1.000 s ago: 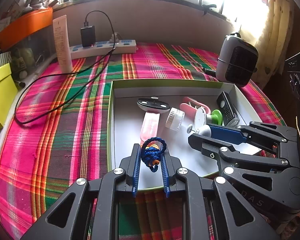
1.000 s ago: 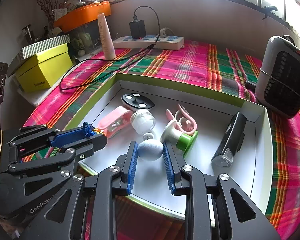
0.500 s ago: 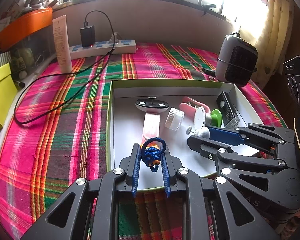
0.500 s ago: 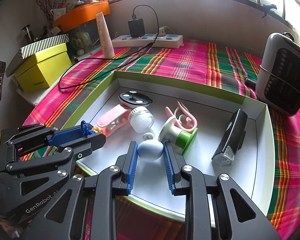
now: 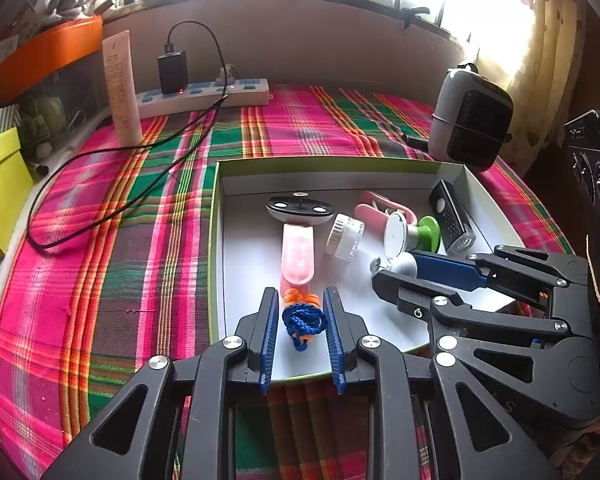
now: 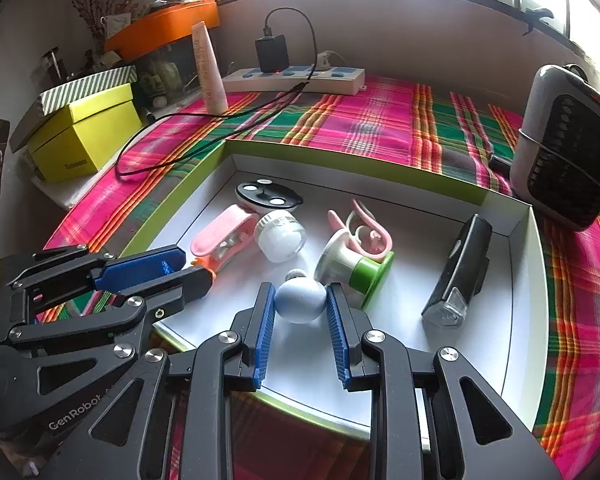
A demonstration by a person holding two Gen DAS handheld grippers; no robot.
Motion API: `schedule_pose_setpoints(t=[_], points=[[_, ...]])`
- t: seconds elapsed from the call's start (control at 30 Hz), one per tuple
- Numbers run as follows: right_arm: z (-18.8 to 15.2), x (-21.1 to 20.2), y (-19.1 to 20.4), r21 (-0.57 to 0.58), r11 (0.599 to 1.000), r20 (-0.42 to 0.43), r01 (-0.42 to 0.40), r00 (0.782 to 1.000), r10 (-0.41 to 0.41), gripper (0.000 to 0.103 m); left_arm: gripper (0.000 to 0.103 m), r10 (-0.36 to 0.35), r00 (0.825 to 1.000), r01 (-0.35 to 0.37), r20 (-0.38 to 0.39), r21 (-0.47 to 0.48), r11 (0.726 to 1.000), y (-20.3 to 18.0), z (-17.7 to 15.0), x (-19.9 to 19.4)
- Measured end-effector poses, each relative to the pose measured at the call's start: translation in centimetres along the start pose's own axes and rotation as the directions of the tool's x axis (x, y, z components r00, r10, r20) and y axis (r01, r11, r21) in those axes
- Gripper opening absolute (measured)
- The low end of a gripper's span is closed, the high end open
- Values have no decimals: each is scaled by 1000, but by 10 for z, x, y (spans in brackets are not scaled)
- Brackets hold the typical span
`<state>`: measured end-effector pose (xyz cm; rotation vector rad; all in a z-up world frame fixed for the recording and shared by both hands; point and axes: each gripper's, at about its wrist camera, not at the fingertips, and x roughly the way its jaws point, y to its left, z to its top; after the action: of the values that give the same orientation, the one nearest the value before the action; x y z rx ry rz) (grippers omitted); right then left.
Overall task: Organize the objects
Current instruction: 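Lower the egg with the right tool while the left tool lowers the keychain into the tray, opening both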
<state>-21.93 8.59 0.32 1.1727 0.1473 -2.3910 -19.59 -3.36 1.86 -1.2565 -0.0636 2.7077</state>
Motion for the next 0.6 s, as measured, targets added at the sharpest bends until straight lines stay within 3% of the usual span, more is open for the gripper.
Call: schedule_pose_setpoints(t=[0.3, 0.43, 0.6], points=[[-2, -2, -3, 21, 1000, 1, 2, 1000, -2, 28, 28, 5, 1000, -5, 9, -9, 1000, 2, -1, -6], [-3, -4, -4, 27, 1000, 4, 5, 1000, -5, 39, 32, 5, 1000, -5, 12, -17, 1000, 3, -2, -9], [-4, -7, -4, 28, 1000, 8, 14, 1000, -14, 40, 32, 7, 1000, -7, 10, -14, 1000, 2, -4, -12]])
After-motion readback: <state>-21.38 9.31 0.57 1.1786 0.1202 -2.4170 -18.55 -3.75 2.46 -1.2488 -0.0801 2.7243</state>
